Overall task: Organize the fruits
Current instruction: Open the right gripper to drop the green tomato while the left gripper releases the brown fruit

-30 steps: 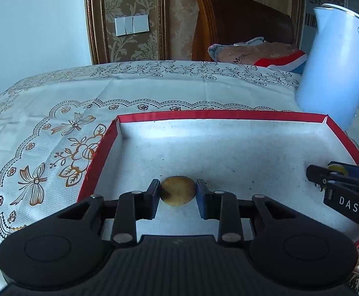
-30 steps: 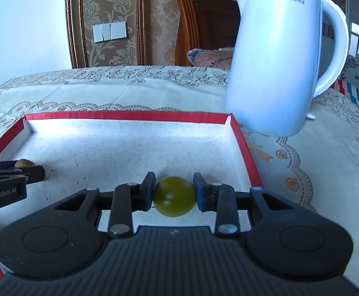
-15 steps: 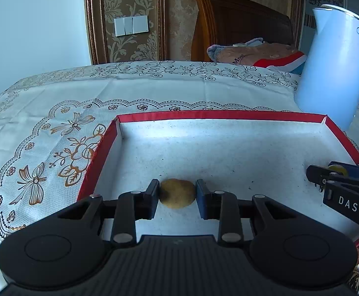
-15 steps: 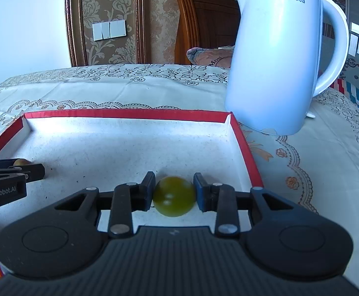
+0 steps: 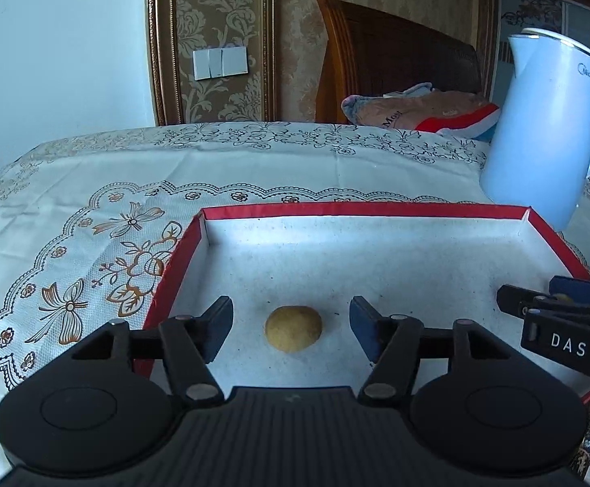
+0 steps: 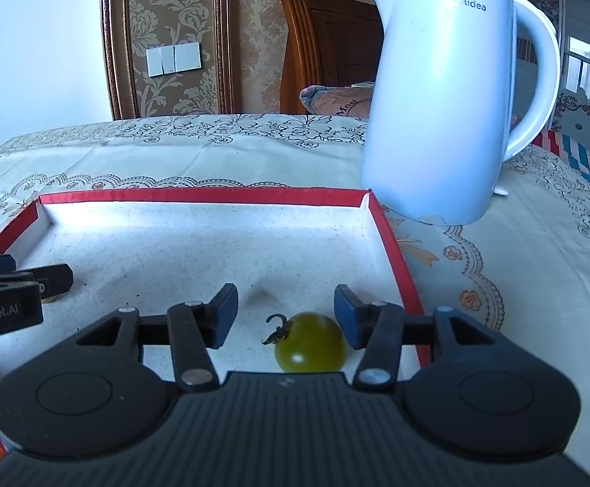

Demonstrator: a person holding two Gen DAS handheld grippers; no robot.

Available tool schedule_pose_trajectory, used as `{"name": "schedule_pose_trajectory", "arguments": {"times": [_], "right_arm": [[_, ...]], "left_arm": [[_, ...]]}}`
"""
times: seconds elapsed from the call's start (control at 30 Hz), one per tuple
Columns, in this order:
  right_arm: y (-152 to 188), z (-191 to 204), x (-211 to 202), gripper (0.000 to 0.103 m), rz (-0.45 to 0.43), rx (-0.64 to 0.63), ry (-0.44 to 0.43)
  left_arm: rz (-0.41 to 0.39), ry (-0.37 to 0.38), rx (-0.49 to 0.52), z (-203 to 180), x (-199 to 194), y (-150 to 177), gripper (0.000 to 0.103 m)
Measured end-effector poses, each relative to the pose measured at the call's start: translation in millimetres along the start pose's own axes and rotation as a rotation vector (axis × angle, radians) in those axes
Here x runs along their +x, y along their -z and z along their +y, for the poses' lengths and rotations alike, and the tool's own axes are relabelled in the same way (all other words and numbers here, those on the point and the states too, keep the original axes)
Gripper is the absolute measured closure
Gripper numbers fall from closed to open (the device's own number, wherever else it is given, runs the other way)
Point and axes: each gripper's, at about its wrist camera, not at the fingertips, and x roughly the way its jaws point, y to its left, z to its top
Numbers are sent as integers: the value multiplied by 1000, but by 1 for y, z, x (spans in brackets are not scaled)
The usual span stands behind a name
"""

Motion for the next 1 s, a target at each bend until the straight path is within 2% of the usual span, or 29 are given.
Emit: {"name": "schedule_pose_trajectory", "arguments": {"times": [0.13, 0.2, 0.23, 0.4, 0.67, 1.0], "right_arm": [[2, 0, -4, 48, -11, 4, 0], [2, -1, -6, 45, -13, 14, -6], [3, -1, -7, 40, -15, 17, -2], [6, -5, -10, 39, -19, 29, 3], [11, -8, -14, 30, -26, 36, 16], [15, -13, -22, 26, -43, 54, 14]], "left_arm": [[-17, -11, -1, 1, -5, 1, 40], [-19, -16, 0, 2, -6, 3, 40], [-18, -14, 1, 3, -7, 3, 40], [-20, -7, -6, 5, -9, 5, 39], [-33, -7, -12, 8, -16, 8, 39], [-71, -16, 7, 5, -27, 13, 39]]}}
